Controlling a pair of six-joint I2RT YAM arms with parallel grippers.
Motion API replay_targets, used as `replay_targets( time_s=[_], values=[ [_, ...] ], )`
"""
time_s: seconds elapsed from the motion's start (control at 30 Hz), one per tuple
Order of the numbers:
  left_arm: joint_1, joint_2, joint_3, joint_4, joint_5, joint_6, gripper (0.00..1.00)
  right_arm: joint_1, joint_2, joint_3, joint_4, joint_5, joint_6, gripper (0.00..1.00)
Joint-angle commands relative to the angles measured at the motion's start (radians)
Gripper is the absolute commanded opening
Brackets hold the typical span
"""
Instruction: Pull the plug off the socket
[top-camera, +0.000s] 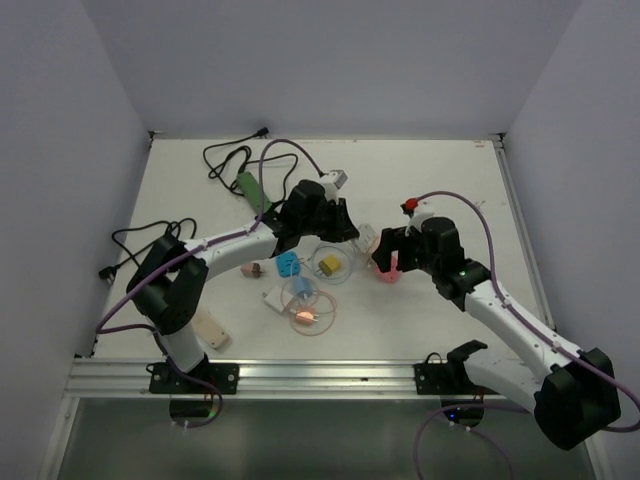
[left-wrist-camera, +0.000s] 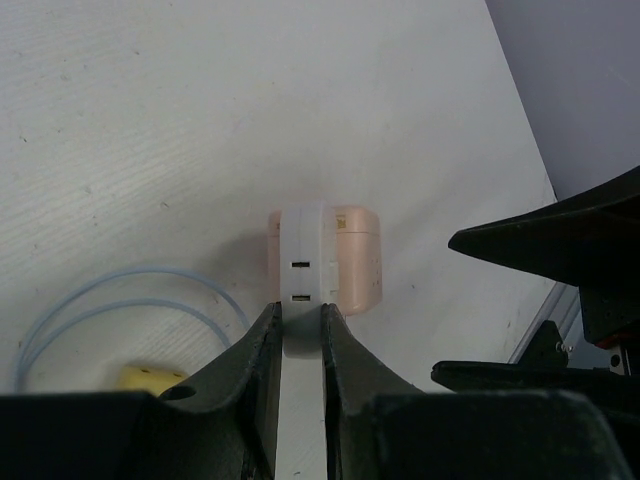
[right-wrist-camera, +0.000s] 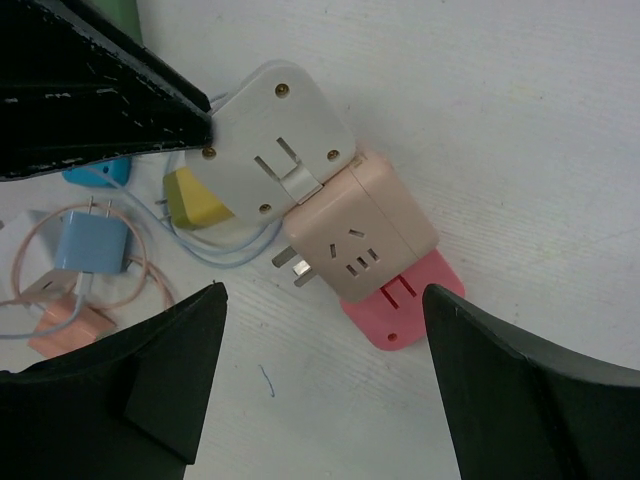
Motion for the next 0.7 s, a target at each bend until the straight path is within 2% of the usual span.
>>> replay_targets(
  time_s=[0.0,0.07,0.27,0.53,0.67],
  values=[
    [0.004,-0.052,0.044,0.009,0.071,0.067,0.0,0.034,0.053,0.048,0.02,0.056,-0.063,0.83],
    [0.004,-0.061,0.046,0.001,0.061,0.081,0.0,0.036,0.076,0.064,0.025,0.063,-0.067,0.88],
    [0.006,-0.059,0.052,-0.019,0.059,0.103,0.0,0.036,0.148,0.07,0.044,0.083,-0.107,0.9],
    [0.006,-0.053,0.066,-0.037,0.064,0.118,0.0,0.036,0.21,0.068,0.097,-0.026,-0.167,0.88],
    [0.006,-0.049,0.076,-0.04,0.076,0.12,0.0,0.037,0.251,0.062,0.112,-0.006,-0.175,0.87]
  ],
)
